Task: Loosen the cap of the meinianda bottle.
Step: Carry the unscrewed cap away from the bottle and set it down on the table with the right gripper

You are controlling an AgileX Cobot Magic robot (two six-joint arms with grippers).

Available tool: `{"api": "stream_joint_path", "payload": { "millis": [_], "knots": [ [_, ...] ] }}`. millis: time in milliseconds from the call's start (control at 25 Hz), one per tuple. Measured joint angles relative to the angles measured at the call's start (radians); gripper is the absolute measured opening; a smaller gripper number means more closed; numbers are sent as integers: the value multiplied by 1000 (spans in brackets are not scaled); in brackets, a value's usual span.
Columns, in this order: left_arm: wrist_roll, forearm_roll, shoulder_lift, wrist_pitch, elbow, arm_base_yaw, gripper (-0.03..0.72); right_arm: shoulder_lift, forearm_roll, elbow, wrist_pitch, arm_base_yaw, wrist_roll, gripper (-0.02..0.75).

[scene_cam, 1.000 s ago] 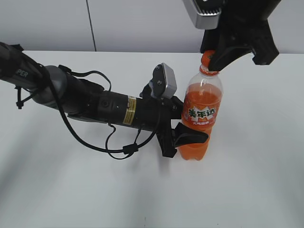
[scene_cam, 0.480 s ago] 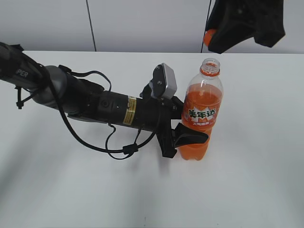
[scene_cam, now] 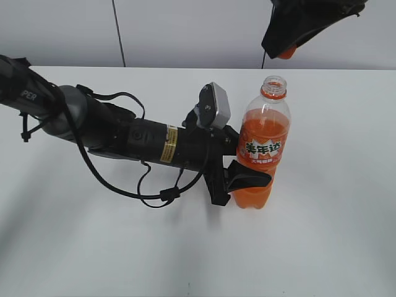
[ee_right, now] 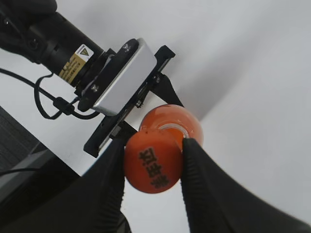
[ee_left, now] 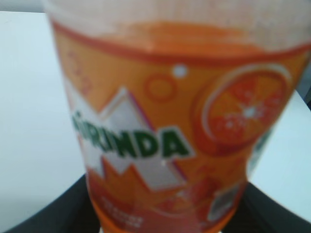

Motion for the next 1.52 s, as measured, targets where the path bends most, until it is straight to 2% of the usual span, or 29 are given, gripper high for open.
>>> {"api": "stream_joint_path", "payload": {
  "millis": [200,400,920,1160,1360,1520],
  "knots": [
    [0,0,0,0,0,0,408,0,-2,0,0,-4,154,270],
    [0,0,0,0,0,0,408,0,-3,0,0,-55,194,270],
    [0,0,0,0,0,0,408,0,-9,18,0,-328,197,270],
    [0,0,0,0,0,0,408,0,-13,140,-64,-358,197,270],
    [0,0,0,0,0,0,408,0,-29,323,-233,-360,210,270],
    [0,0,0,0,0,0,408,39,-100,426,-347,-360,254,270]
  ]
}}
